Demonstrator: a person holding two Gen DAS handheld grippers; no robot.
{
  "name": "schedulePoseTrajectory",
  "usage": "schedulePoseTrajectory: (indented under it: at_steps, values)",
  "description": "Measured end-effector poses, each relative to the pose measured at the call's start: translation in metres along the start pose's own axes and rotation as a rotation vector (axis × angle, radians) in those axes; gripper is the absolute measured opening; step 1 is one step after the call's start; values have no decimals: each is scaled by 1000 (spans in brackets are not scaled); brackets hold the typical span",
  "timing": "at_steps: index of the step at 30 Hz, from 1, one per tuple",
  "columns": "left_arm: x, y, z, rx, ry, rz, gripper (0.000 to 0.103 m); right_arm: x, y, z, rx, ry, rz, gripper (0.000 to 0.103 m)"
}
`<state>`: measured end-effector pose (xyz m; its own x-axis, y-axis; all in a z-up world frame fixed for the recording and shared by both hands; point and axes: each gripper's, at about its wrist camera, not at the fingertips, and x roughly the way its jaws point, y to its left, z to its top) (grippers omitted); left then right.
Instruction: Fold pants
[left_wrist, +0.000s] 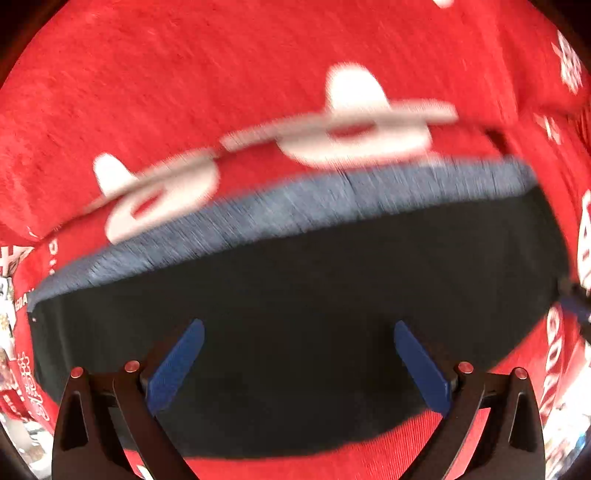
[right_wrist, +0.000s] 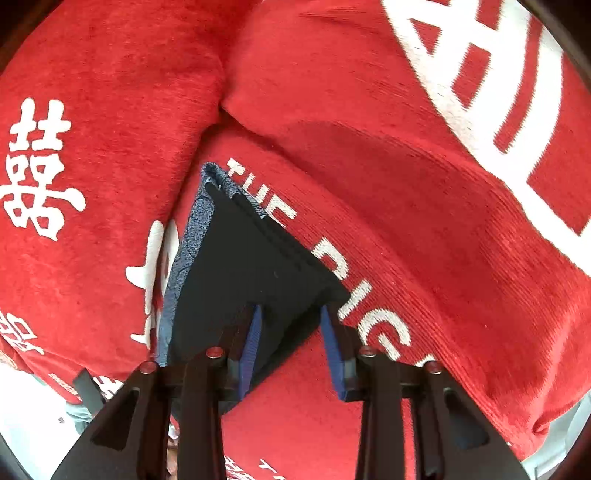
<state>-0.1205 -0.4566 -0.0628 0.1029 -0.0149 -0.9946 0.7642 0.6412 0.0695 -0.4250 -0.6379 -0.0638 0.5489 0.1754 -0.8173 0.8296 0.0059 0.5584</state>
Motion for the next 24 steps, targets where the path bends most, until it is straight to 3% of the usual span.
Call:
schedulePoseTrajectory:
  at_steps: [5, 11, 15, 21, 24]
  values:
    - [2, -5, -12, -56, -6, -11, 103, 4, -2, -6, -35, 4, -49, 13]
    - [1, -7, -12, -60, 3, -11, 103, -1, -10, -12, 11, 5, 35, 19]
    - [2, -9, -10, -71, 7, -20, 103, -2, -14, -23, 11, 43, 85, 37]
    - [6, -7, -8, -72, 11, -17, 103, 10, -20, -34, 18, 62, 147, 37]
    - [5, -4, -8, -72, 8, -20, 103, 15, -20, -34, -11, 19, 188, 37]
